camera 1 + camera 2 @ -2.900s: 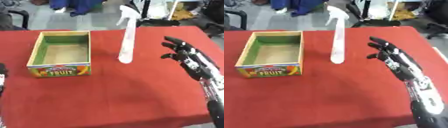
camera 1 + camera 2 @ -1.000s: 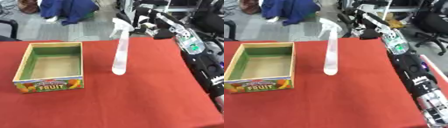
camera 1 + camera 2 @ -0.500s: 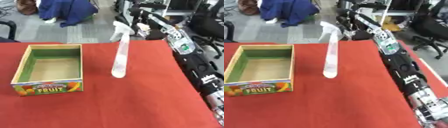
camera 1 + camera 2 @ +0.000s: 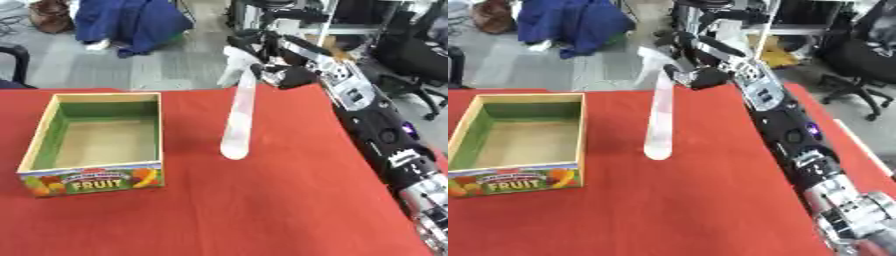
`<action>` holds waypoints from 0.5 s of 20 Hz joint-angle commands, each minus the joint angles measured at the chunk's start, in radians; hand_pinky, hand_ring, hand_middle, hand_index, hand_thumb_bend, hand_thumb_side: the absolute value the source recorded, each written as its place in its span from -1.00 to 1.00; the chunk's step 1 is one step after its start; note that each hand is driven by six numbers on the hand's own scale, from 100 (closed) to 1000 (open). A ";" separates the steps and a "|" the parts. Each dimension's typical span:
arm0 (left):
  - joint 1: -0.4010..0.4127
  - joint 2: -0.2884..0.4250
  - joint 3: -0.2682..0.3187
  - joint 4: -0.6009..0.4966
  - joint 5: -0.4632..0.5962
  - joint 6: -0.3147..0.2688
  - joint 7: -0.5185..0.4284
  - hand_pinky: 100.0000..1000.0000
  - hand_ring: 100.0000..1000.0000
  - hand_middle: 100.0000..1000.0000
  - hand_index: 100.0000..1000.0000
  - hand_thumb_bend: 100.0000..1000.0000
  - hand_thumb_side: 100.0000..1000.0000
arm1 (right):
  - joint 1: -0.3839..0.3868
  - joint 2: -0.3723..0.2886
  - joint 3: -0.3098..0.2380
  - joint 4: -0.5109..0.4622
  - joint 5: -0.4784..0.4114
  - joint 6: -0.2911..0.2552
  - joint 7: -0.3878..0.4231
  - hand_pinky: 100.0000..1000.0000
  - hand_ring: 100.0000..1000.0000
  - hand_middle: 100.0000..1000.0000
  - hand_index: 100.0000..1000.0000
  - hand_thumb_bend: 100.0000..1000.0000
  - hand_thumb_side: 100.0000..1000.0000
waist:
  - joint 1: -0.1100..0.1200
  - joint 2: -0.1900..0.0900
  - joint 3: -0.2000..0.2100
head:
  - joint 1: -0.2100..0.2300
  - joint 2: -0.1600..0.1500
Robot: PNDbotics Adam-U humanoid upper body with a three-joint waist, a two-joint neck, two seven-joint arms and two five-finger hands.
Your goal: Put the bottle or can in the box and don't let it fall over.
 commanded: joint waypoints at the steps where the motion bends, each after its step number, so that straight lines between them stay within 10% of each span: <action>1: -0.014 0.020 -0.003 -0.022 0.000 -0.001 -0.004 0.37 0.23 -0.06 0.51 -0.06 0.07 | -0.023 -0.013 -0.007 0.001 0.026 -0.006 -0.015 0.40 1.00 1.00 0.69 -1.00 -0.49 | 0.002 -0.006 0.003 | -0.011 -0.009; 10: -0.022 0.021 -0.003 -0.022 -0.003 -0.001 -0.003 0.37 0.23 -0.06 0.51 -0.06 0.07 | -0.019 0.005 -0.010 0.036 0.054 0.000 -0.072 0.15 0.84 0.90 0.54 -1.00 -0.59 | -0.005 0.002 0.012 | -0.029 -0.019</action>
